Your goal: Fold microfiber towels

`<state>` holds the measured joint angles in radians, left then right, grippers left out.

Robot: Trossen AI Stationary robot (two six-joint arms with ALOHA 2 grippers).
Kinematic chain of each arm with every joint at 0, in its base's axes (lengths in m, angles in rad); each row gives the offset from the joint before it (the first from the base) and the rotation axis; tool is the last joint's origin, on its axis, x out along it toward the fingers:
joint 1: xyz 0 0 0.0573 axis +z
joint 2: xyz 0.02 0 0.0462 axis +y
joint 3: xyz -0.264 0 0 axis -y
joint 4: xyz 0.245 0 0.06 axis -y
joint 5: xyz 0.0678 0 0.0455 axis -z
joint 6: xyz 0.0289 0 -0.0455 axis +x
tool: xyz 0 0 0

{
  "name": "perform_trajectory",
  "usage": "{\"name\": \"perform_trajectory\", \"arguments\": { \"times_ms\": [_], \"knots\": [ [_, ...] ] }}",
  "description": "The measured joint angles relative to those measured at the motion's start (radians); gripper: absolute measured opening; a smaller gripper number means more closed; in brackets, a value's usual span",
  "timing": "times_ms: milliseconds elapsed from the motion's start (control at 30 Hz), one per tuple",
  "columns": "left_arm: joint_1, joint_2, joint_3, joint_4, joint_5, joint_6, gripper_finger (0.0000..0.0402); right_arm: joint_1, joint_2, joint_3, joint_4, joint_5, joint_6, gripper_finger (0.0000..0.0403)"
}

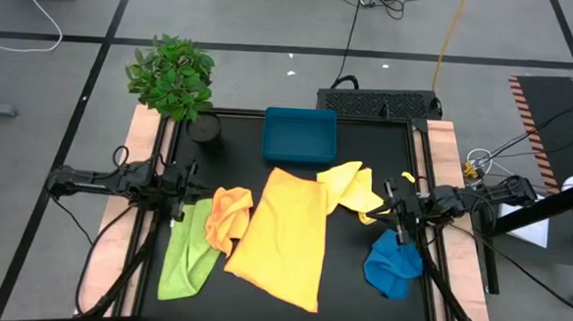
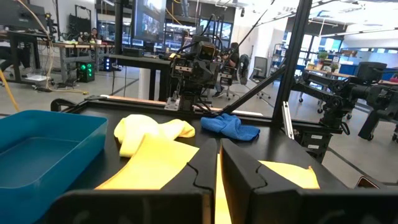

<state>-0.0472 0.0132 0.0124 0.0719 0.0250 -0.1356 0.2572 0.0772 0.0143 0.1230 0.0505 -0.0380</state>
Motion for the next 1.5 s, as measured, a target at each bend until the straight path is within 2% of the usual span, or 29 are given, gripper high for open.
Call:
{"name": "perform_trajectory", "arguments": {
  "times_ms": [933,1100,1267,1500],
  "knots": [
    [0.0,0.0,0.0,0.0,0.0,0.003,0.0021,0.0,0.0,0.0,0.0,0.0,0.0,0.0006],
    [0.0,0.0,0.0,0.014,0.0,0.102,0.0021,0.0,0.0,0.0,0.0,0.0,0.0,0.0006],
    [0.0,0.0,0.0,0.132,0.0,0.141,0.0021,0.0,0.0,0.0,0.0,0.0,0.0,0.0006],
    [0.0,0.0,0.0,0.396,0.0,-0.066,0.0021,0.0,0.0,0.0,0.0,0.0,0.0,0.0006]
  ]
}}
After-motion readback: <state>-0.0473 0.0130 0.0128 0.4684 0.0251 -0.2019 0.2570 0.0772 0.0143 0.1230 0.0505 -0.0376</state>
